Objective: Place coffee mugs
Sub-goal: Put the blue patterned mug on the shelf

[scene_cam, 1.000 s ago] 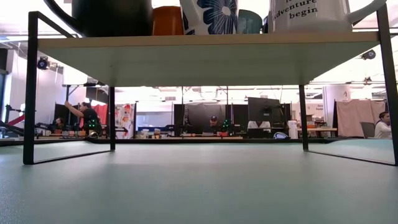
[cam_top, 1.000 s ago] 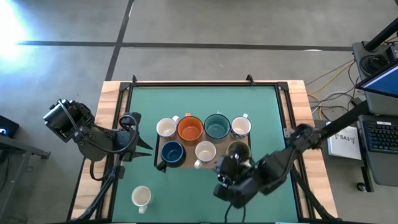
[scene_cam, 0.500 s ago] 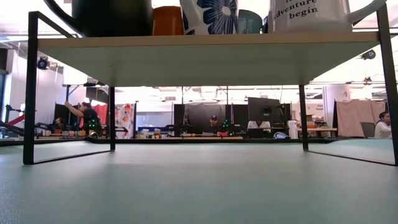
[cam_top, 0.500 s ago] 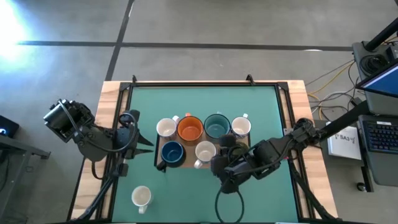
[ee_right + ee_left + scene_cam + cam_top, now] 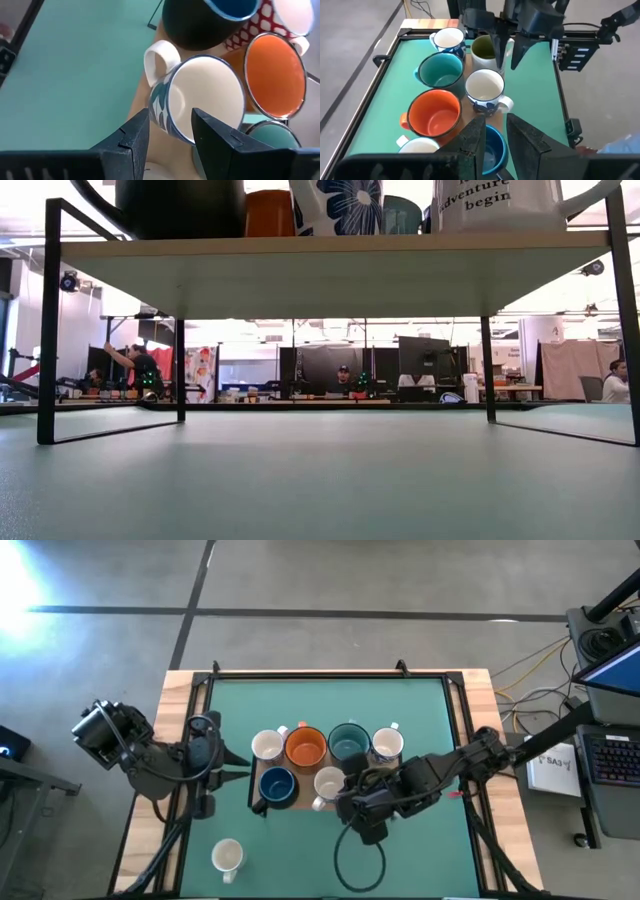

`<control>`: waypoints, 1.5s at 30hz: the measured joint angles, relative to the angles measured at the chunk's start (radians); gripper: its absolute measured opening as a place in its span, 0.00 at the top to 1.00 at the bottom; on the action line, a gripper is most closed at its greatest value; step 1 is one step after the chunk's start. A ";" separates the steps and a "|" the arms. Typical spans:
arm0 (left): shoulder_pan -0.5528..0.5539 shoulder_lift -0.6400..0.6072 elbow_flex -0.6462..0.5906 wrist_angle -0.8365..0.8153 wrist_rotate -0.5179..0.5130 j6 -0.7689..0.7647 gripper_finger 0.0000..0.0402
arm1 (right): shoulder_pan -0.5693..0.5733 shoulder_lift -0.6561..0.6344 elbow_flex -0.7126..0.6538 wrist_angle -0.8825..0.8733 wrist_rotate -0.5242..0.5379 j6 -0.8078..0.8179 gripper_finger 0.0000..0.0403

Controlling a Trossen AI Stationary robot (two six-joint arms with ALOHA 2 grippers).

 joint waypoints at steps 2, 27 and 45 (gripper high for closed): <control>0.000 0.001 0.000 0.000 -0.006 -0.011 0.85 | -0.004 0.003 -0.001 -0.001 -0.004 -0.025 0.67; 0.000 0.001 0.000 -0.001 -0.006 -0.045 0.85 | -0.055 0.008 -0.076 0.013 -0.101 -0.078 0.70; 0.000 0.001 0.000 -0.001 -0.004 -0.045 0.85 | -0.067 0.011 -0.077 0.031 -0.107 -0.215 0.82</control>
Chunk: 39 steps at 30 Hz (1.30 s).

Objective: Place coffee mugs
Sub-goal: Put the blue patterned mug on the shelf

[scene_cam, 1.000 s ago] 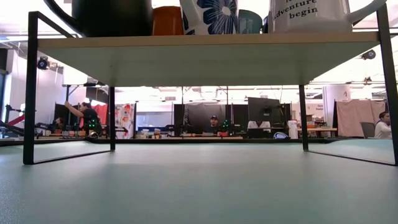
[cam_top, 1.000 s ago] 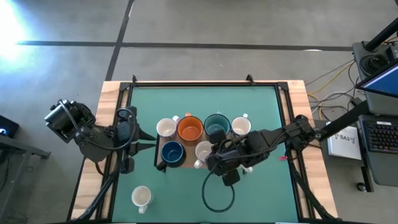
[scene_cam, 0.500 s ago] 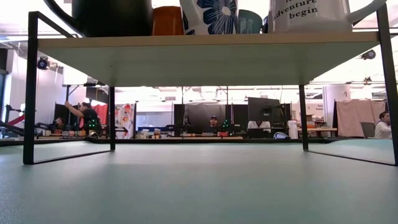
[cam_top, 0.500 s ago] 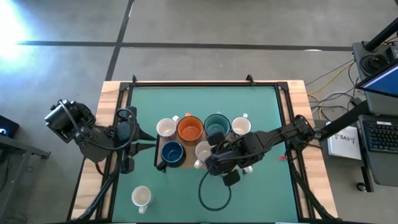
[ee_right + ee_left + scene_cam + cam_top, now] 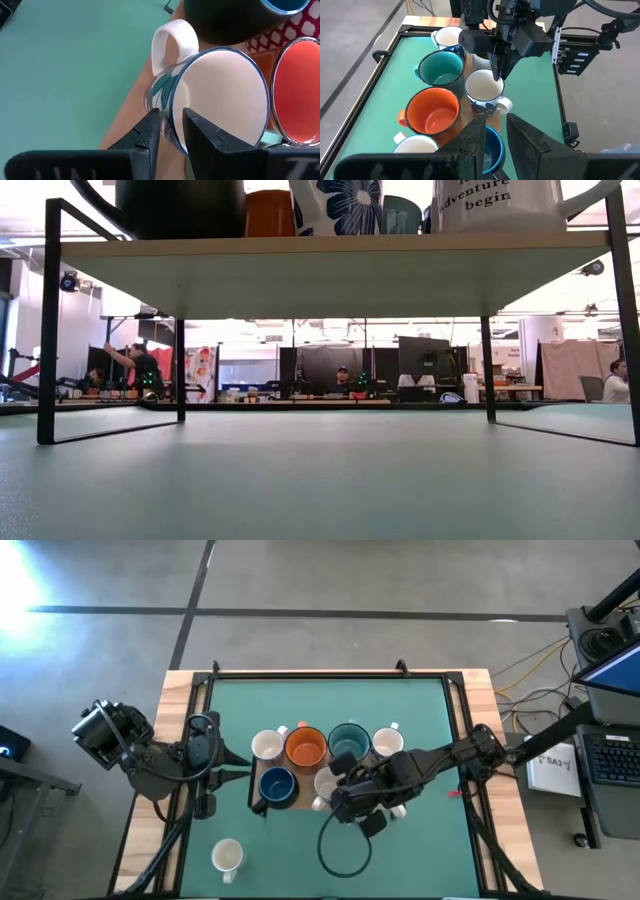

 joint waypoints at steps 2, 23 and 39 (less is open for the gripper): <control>0.000 0.000 0.000 0.000 0.000 0.000 0.85 | -0.001 0.003 0.000 -0.001 0.000 -0.003 0.82; 0.000 -0.001 0.000 0.000 0.000 -0.010 0.85 | -0.006 0.040 -0.001 0.000 -0.005 -0.082 0.90; 0.000 -0.001 0.000 0.000 0.000 -0.011 0.85 | -0.006 0.040 -0.001 0.074 -0.002 -0.203 0.92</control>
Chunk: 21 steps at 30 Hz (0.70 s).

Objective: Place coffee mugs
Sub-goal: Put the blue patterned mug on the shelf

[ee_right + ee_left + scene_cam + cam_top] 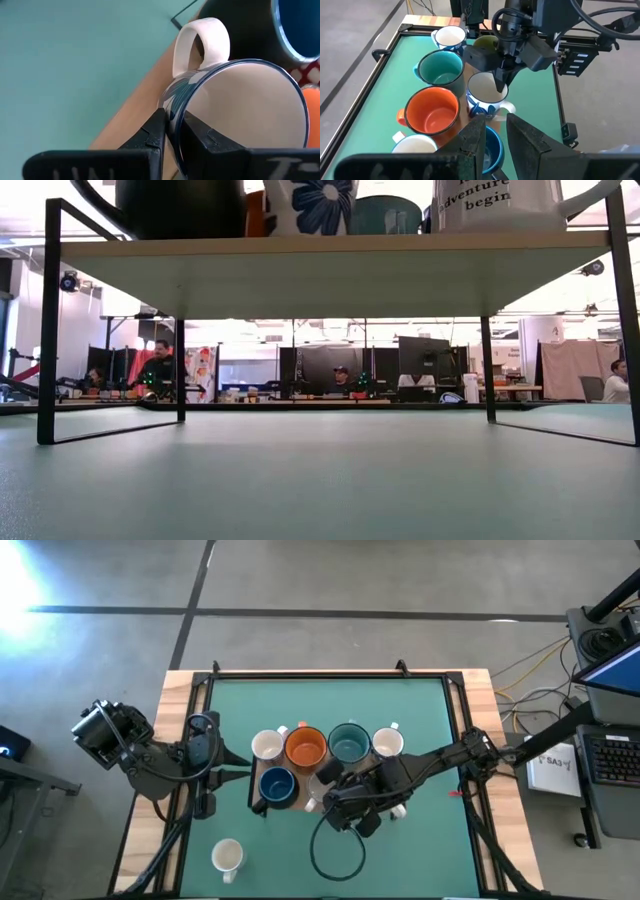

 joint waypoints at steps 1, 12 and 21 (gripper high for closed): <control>0.000 0.000 0.000 0.000 0.000 -0.001 0.85 | 0.000 0.000 0.000 0.008 0.000 -0.009 0.92; 0.000 0.000 0.000 0.000 0.000 -0.003 0.85 | -0.001 0.024 0.000 0.066 -0.026 -0.024 0.92; 0.000 0.000 0.000 -0.001 0.000 0.000 0.85 | 0.000 0.027 0.000 0.124 -0.048 -0.027 0.92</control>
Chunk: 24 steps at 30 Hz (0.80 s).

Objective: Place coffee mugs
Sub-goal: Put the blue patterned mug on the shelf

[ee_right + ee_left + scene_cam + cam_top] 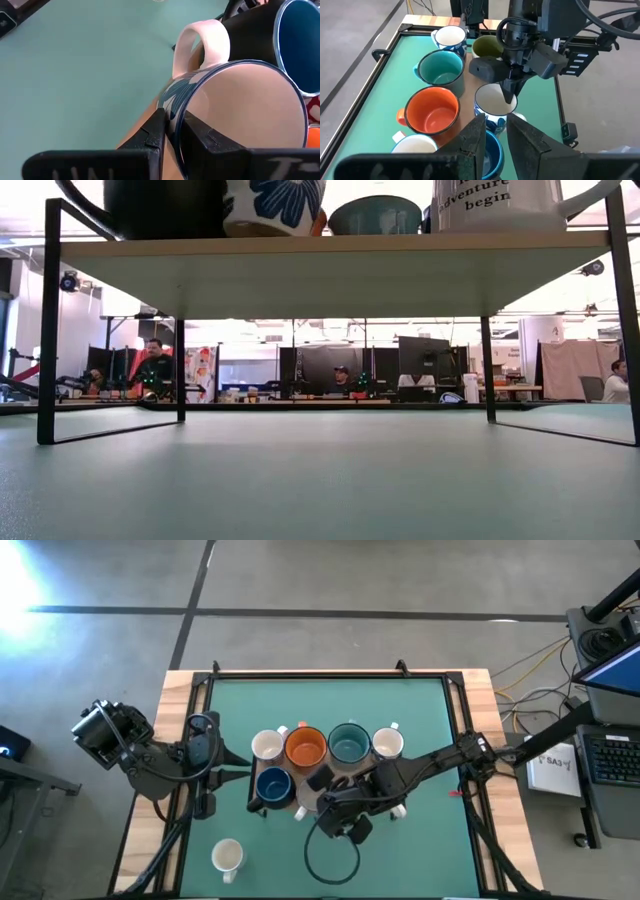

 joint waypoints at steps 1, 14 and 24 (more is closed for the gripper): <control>0.000 0.000 0.000 0.000 0.001 0.000 0.85 | 0.000 0.000 0.000 0.004 -0.001 0.000 0.92; 0.000 0.000 0.000 0.000 0.020 -0.001 0.85 | -0.002 0.000 0.000 0.045 0.000 -0.008 0.92; 0.000 0.000 0.000 0.000 0.022 -0.003 0.85 | -0.005 0.000 0.000 0.044 0.001 0.023 0.92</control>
